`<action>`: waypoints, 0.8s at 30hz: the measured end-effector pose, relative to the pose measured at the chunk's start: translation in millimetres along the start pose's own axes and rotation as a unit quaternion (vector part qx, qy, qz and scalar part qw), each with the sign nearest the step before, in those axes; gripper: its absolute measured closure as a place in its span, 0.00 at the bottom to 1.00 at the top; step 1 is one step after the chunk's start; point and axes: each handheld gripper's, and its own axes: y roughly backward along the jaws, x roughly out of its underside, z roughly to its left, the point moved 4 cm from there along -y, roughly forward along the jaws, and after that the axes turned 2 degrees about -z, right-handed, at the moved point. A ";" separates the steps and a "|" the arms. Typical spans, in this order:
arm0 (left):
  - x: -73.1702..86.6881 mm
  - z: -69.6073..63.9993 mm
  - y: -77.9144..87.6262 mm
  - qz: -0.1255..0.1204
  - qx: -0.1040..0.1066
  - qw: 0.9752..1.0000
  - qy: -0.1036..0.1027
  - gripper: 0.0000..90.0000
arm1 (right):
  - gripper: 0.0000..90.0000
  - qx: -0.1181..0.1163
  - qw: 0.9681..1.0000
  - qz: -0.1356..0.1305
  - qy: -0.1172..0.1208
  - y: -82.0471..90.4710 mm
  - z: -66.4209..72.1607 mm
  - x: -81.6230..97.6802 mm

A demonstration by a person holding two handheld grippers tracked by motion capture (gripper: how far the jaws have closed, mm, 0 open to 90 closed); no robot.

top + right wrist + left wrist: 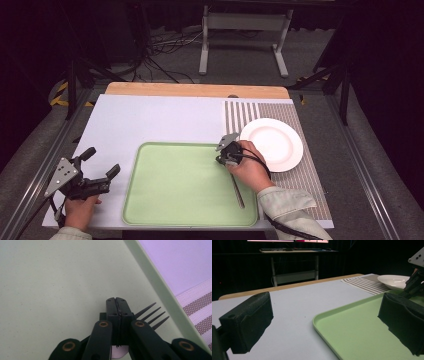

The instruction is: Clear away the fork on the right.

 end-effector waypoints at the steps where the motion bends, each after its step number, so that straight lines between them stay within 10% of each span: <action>1: 0.0 -0.1 -0.1 0.000 0.000 1.000 0.000 0.00 | 1.00 0.005 1.000 0.002 -0.006 1.1 -1.9 1.7; 24: 0.4 -0.7 -0.6 0.003 0.001 1.000 0.000 0.00 | 1.00 0.031 0.999 0.014 -0.036 14.1 -18.5 17.9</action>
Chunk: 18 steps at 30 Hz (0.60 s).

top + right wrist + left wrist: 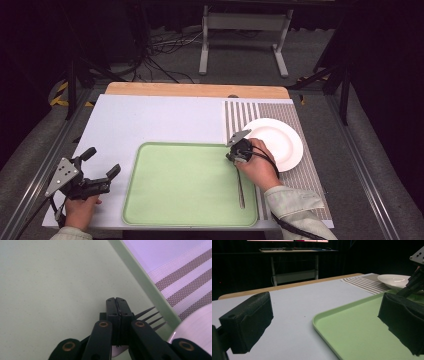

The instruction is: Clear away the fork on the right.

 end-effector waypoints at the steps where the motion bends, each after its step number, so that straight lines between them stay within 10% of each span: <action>1: 0.0 0.1 -0.1 -0.001 -0.001 1.000 0.000 0.00 | 1.00 0.001 1.000 0.000 -0.002 0.2 -0.3 0.4; 14: 0.5 0.5 -0.6 0.000 -0.001 1.000 0.000 0.00 | 0.97 0.003 1.000 -0.007 -0.019 5.8 -4.3 2.6; 18: 0.5 0.3 -0.3 0.000 -0.001 1.000 0.000 0.00 | 0.77 -0.011 0.998 -0.056 -0.041 22.5 -2.0 -10.0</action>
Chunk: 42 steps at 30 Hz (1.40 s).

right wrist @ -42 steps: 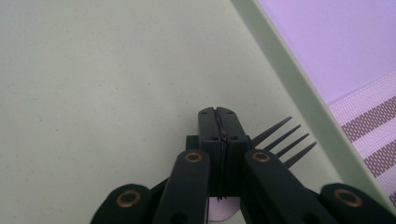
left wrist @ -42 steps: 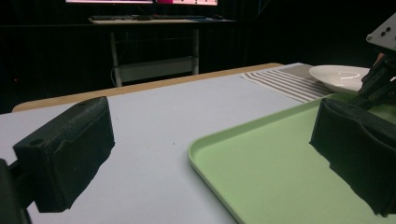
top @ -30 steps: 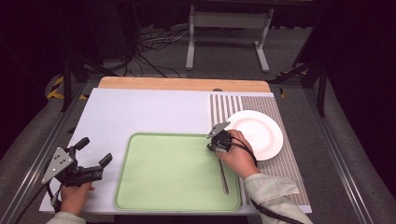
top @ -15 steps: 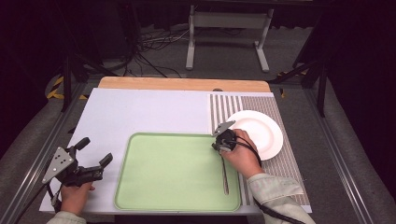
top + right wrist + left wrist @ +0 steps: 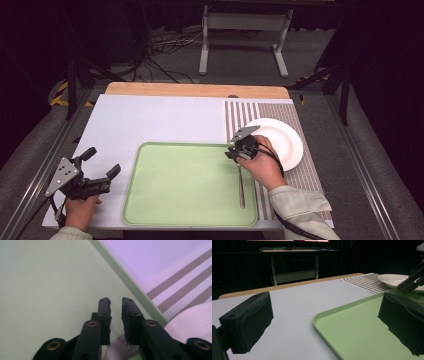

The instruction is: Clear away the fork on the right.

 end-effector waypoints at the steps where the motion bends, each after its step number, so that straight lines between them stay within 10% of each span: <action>1: 0.0 0.0 0.3 0.000 0.000 1.000 -0.001 0.00 | 0.70 -0.004 1.000 -0.011 -0.007 3.5 0.7 -2.9; 5: -0.4 0.4 0.8 -0.001 0.000 1.000 0.000 0.00 | 0.35 -0.013 0.996 -0.081 -0.026 22.0 3.4 -18.1; 12: -0.8 -0.3 -1.4 -0.003 -0.001 1.000 0.001 0.00 | 0.21 0.001 0.991 -0.134 0.002 47.9 4.6 -24.1; 26: -1.1 -1.3 -1.9 -0.002 0.000 1.000 0.000 0.00 | 0.17 0.021 0.976 -0.215 0.037 101.3 -1.8 -3.0; 42: -1.7 -1.5 -1.2 -0.005 0.002 1.000 0.002 0.00 | 0.15 0.032 0.962 -0.270 0.009 129.0 -18.7 47.6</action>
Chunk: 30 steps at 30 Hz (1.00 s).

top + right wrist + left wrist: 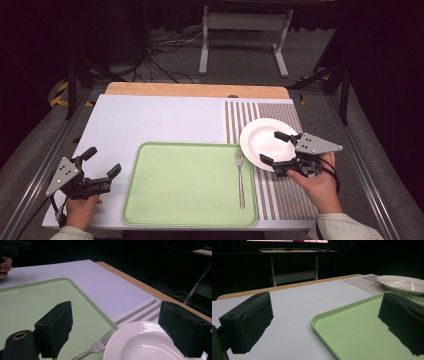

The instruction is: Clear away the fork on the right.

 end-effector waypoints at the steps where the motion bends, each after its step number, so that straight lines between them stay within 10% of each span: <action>1: 0.0 0.0 0.1 0.000 0.000 1.000 0.000 0.00 | 0.15 0.003 1.000 -0.006 -0.003 3.0 -1.4 3.5; 11: 0.3 -0.1 1.7 0.000 0.000 1.000 0.002 0.00 | 0.15 0.022 0.998 -0.053 -0.022 23.7 -10.4 39.2; 30: -0.4 4.0 4.7 -0.011 0.001 1.000 0.019 0.00 | 0.16 0.045 0.996 -0.023 -0.080 29.2 -24.1 95.5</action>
